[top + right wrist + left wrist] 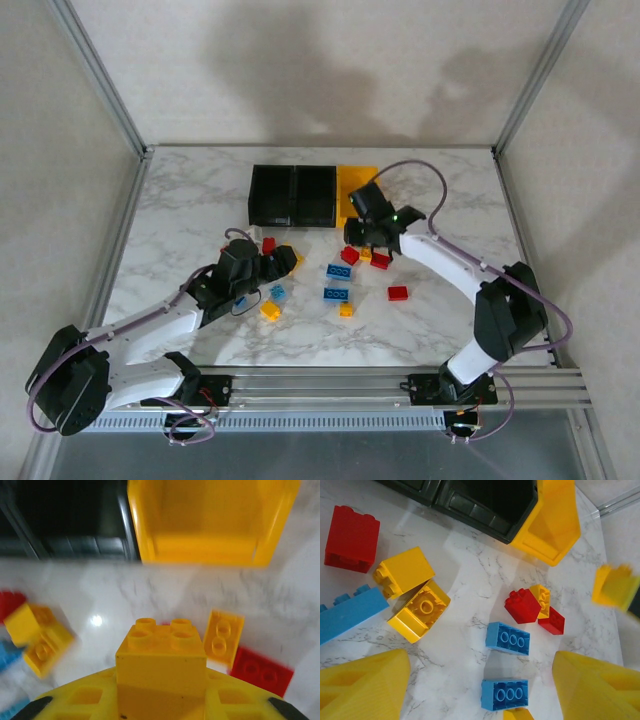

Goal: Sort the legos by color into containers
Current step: Pick up the lego from the center of the table, then place the lego in the container.

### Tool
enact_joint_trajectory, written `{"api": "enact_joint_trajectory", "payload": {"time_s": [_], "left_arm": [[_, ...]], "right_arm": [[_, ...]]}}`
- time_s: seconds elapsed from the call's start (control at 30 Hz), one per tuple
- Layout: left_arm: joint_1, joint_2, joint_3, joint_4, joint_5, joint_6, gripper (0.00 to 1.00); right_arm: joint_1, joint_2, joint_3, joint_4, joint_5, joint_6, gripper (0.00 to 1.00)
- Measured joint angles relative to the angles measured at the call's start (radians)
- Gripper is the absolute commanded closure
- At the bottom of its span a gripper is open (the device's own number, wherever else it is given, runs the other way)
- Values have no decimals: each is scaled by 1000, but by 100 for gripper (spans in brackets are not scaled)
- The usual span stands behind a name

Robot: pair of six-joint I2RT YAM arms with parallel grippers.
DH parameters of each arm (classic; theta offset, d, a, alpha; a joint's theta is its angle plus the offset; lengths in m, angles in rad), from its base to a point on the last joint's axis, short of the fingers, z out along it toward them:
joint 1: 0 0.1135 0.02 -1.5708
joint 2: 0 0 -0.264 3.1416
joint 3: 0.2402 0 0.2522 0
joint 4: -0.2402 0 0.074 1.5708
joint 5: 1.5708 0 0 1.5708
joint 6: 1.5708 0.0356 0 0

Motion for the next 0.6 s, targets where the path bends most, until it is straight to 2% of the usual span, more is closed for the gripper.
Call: {"api": "enact_joint_trajectory", "payload": {"time_s": [0.27, 0.6], "left_arm": [[0, -25, 0, -5, -4, -3, 24], [0, -48, 0, -18, -22, -7, 24]], "right_arm": [[-105, 250, 247, 24, -13, -31, 72], [-145, 454, 383, 21, -34, -32, 71]]}}
